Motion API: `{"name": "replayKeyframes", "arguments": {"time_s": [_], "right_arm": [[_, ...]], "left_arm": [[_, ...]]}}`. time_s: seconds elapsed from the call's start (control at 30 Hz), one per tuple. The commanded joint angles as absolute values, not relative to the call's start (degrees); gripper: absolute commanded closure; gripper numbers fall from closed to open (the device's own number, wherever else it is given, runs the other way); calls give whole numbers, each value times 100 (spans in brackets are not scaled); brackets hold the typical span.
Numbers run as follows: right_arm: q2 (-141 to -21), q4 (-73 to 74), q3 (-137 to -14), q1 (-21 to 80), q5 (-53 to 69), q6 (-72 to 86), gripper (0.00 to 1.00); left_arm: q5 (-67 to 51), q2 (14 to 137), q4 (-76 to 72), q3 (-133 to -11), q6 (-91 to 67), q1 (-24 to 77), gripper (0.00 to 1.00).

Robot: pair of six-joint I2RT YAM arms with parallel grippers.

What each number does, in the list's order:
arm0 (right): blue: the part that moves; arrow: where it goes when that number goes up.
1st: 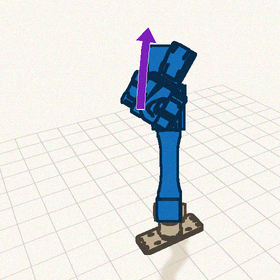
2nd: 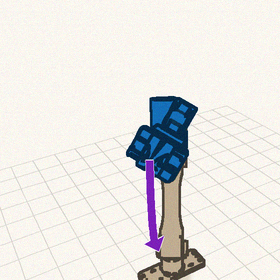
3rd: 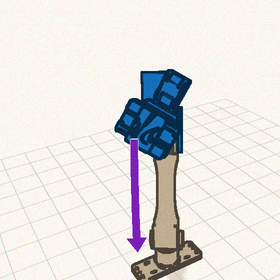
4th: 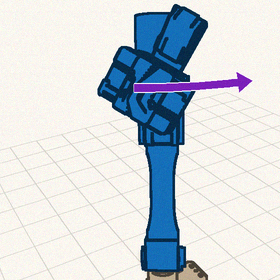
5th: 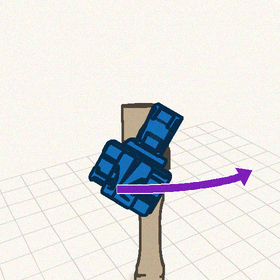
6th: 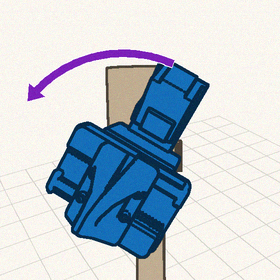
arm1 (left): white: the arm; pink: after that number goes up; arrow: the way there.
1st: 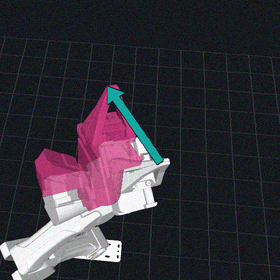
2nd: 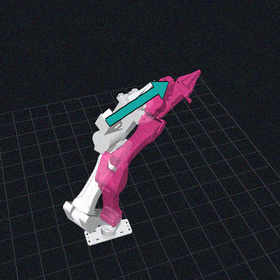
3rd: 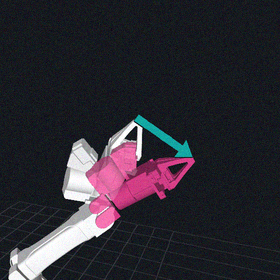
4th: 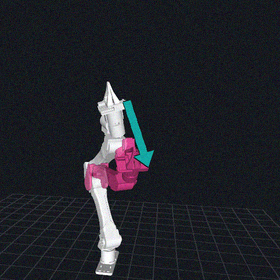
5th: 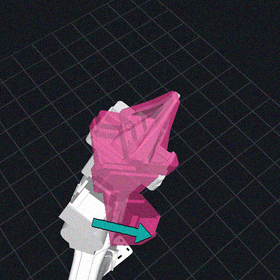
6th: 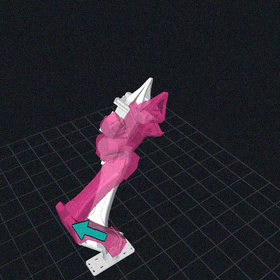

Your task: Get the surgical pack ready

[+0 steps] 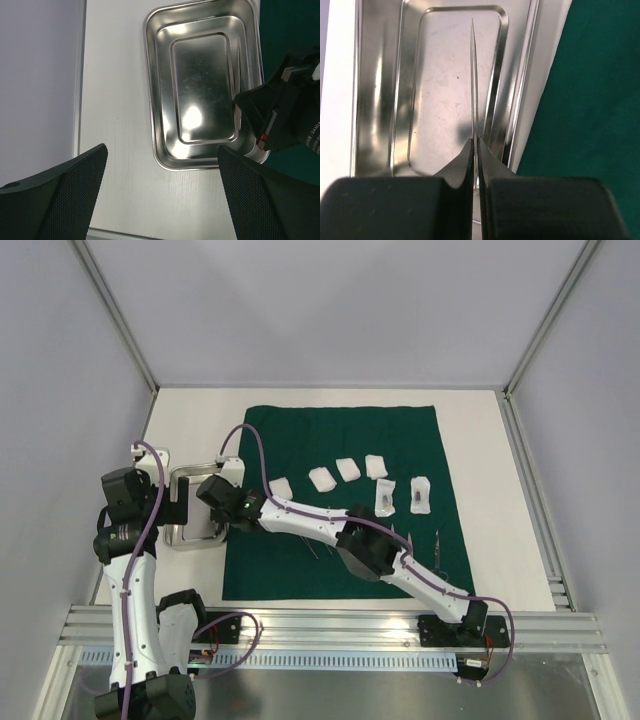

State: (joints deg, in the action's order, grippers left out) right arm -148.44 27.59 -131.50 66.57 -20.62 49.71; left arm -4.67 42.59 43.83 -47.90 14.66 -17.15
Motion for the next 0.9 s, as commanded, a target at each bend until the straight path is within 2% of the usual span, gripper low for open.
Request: {"name": "replayKeyframes", "arguments": {"time_s": [0.0, 0.23, 0.53, 0.87], "right_arm": [[-14968, 2804, -13553, 6732, -2461, 5080, 99], [-15020, 2900, -13491, 6732, -2382, 5176, 98], [-15144, 2962, -13500, 6732, -2294, 5265, 82], [-15109, 2892, -13491, 6732, -2312, 5229, 81]], "left_arm": [[-527, 4192, 4271, -4851, 1310, -1749, 0], [-528, 4192, 4271, -4860, 1318, -1749, 0], [-501, 4166, 4289, -4860, 1310, -1749, 0], [-536, 4140, 4307, -4869, 1310, -1749, 0]]}}
